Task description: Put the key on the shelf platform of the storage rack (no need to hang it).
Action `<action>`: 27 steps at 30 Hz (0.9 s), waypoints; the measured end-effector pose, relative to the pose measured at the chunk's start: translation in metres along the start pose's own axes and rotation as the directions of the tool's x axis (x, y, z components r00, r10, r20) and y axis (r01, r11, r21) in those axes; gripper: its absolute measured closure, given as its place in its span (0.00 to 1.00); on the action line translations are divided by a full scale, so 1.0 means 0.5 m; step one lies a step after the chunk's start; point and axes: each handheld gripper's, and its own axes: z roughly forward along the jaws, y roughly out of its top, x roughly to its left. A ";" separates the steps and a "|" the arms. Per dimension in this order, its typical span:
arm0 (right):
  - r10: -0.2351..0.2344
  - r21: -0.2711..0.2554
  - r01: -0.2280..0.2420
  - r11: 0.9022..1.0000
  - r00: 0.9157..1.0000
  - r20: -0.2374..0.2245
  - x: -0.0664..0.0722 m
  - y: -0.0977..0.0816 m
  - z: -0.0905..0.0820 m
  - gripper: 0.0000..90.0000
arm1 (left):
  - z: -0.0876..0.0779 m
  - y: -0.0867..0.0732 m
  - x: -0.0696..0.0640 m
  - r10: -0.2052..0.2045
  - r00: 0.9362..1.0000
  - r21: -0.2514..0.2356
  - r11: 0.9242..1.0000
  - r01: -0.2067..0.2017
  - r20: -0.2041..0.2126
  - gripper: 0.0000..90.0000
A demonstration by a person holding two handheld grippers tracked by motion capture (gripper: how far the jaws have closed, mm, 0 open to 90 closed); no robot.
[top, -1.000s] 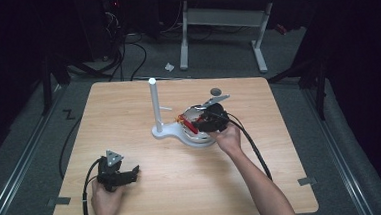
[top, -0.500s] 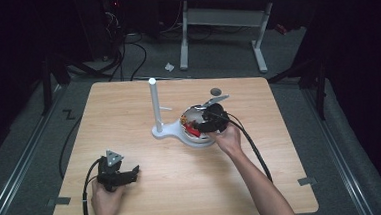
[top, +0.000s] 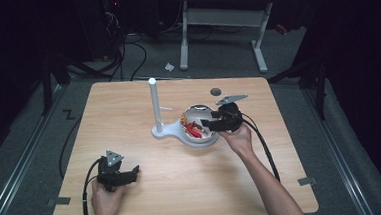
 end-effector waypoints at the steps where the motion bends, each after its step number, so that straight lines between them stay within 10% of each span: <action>1: -0.004 -0.007 0.004 1.000 1.000 0.004 0.000 0.000 -0.007 0.47 | 0.000 0.000 0.000 0.000 1.000 0.000 1.000 0.000 -0.001 0.17; 27: 0.082 -0.141 -0.065 0.988 0.990 0.118 -0.058 -0.062 -0.185 0.54 | 0.000 0.000 0.000 0.000 1.000 0.000 1.000 0.000 0.000 0.17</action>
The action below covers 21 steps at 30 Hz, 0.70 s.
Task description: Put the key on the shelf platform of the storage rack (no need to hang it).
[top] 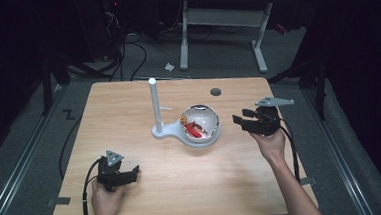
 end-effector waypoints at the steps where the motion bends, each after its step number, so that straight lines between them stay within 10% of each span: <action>1: 0.001 -0.004 -0.001 1.000 1.000 0.004 -0.003 -0.002 -0.006 0.54 | 0.000 0.000 0.000 -0.001 1.000 0.000 1.000 0.001 0.000 0.17; 21: 0.075 -0.076 -0.071 0.995 0.996 0.050 -0.044 -0.053 -0.107 0.55 | 0.000 0.000 0.000 0.000 1.000 -0.001 1.000 0.000 -0.001 0.17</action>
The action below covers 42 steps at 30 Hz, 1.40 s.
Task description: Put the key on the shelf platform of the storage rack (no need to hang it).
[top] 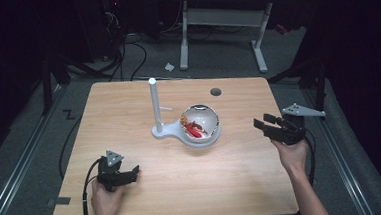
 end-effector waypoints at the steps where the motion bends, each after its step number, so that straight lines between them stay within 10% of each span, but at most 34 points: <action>1: 0.006 -0.003 -0.006 1.000 1.000 0.003 -0.003 -0.003 -0.005 0.55 | 0.000 0.000 0.000 0.000 1.000 0.000 1.000 0.000 0.000 0.17; 20: 0.039 -0.034 -0.039 0.999 0.999 0.012 -0.009 -0.058 -0.063 0.55 | 0.000 0.000 0.000 0.000 1.000 0.000 1.000 0.000 0.000 0.17; 42: 0.067 -0.007 -0.068 0.998 0.997 -0.025 0.014 -0.124 -0.042 0.55 | 0.000 0.000 0.000 -0.001 1.000 -0.001 1.000 0.001 0.000 0.17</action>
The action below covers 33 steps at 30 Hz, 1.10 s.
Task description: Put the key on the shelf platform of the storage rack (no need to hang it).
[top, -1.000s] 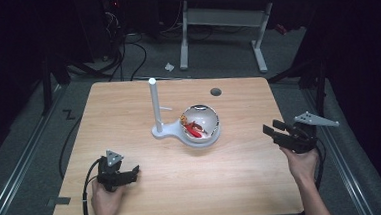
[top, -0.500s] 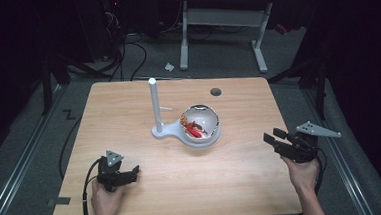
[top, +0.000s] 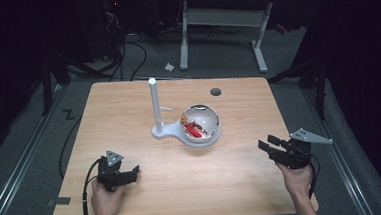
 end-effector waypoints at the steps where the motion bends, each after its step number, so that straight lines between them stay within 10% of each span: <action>1: 0.001 0.002 -0.001 1.000 1.000 -0.002 0.001 -0.004 0.004 0.55 | 0.000 0.000 0.000 0.000 1.000 0.000 1.000 0.000 0.000 0.17; 33: 0.009 0.048 -0.008 0.999 1.000 -0.023 0.023 -0.048 0.076 0.55 | 0.000 0.000 0.000 0.000 1.000 0.000 1.000 0.000 0.000 0.17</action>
